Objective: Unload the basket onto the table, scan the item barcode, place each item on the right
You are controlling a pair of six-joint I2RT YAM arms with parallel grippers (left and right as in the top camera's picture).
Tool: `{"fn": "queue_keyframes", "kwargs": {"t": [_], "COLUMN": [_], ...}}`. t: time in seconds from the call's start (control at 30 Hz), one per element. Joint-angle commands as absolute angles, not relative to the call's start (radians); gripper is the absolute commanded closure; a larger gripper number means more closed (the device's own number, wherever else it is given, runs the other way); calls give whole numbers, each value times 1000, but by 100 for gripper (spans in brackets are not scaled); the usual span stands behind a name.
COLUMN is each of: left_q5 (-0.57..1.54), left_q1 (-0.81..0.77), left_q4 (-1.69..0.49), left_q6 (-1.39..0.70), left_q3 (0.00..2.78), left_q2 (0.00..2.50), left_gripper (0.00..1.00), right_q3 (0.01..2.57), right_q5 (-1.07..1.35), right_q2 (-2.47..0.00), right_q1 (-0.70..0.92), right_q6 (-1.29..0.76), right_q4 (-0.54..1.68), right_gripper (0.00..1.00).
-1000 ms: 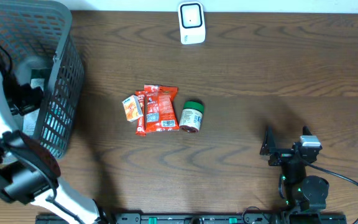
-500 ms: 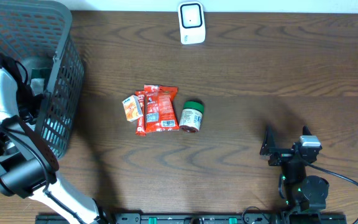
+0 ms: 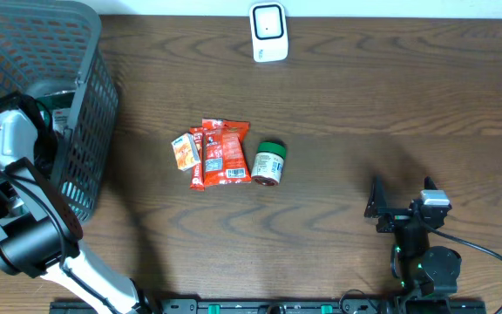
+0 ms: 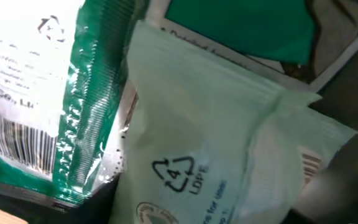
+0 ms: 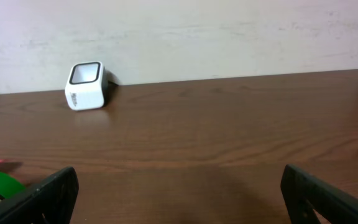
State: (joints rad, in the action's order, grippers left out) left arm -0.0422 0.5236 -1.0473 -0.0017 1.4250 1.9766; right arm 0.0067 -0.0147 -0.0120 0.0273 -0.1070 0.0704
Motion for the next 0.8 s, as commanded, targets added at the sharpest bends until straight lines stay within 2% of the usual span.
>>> {"fn": "queue_keyframes", "kwargs": {"t": [0.0, 0.17, 0.4, 0.5, 0.53, 0.57, 0.63, 0.77], "left_q5": [-33, -34, -33, -33, -33, -33, -33, 7], "left_q1": [521, 522, 521, 521, 521, 521, 521, 521], "left_q4": [-1044, -1021, -827, -815, -807, -799, -779, -748], "left_q6": [-9, -9, -9, -9, -9, -8, -7, 87], "left_q3": [1491, 1574, 1557, 1552, 1552, 1552, 1552, 1557], "left_q2": [1969, 1962, 1967, 1985, 1999, 2006, 2009, 2000], "left_gripper": [58, 58, 58, 58, 34, 21, 2, 2], "right_q3": [6, 6, 6, 6, 6, 6, 6, 6], "right_q5": [-17, -17, -17, -17, -17, -17, -17, -17], "right_q2": [-8, -8, -8, -8, -9, -8, -8, -9], "right_q1": [20, 20, 20, 20, 20, 20, 20, 20], "right_q6": [-118, -118, -118, -118, -118, -118, -118, -118], "right_q4": [74, 74, 74, 74, 74, 74, 74, 74], "right_gripper": [1, 1, 1, 1, 1, 1, 1, 1]}}
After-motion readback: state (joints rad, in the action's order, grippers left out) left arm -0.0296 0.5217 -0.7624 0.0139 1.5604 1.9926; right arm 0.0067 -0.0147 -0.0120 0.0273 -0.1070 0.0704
